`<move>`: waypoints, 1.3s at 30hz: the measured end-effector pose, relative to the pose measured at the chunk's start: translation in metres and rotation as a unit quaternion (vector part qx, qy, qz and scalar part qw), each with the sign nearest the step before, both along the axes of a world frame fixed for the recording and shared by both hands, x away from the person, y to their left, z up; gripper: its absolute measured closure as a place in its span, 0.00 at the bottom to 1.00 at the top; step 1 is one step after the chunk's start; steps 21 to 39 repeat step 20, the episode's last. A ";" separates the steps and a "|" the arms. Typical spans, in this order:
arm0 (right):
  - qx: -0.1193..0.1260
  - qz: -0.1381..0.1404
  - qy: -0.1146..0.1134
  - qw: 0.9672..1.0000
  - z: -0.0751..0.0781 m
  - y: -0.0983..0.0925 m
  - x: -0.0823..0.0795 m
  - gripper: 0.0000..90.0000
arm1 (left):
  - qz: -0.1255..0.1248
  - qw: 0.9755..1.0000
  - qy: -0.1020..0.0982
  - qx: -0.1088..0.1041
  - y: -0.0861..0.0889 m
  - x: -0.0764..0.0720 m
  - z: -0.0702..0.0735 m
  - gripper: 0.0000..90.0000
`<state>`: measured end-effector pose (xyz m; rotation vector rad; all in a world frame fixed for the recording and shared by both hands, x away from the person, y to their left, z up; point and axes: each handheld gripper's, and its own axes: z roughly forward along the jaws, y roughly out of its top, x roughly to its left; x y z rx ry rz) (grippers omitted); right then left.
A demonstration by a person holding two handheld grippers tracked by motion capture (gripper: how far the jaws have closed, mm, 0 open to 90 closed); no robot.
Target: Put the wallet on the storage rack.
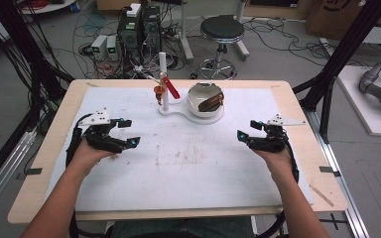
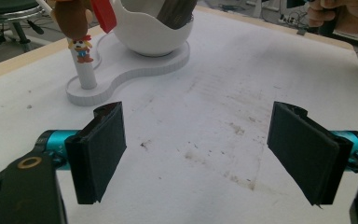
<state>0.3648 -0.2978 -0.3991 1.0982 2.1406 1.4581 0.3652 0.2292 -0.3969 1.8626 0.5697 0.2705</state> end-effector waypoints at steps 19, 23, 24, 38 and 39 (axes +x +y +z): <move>-0.003 0.000 0.001 1.000 -0.002 0.000 0.002 0.24 | 0.003 1.000 0.000 0.001 0.003 -0.001 0.000 0.21; -0.002 -0.002 -0.003 1.000 -0.002 -0.001 0.002 0.24 | 0.006 1.000 0.001 0.000 0.004 -0.001 0.000 0.21; -0.002 -0.002 -0.003 1.000 -0.002 -0.001 0.002 0.24 | 0.006 1.000 0.001 0.000 0.004 -0.001 0.000 0.21; -0.002 -0.002 -0.003 1.000 -0.002 -0.001 0.002 0.24 | 0.006 1.000 0.001 0.000 0.004 -0.001 0.000 0.21; -0.002 -0.002 -0.003 1.000 -0.002 -0.001 0.002 0.24 | 0.006 1.000 0.001 0.000 0.004 -0.001 0.000 0.21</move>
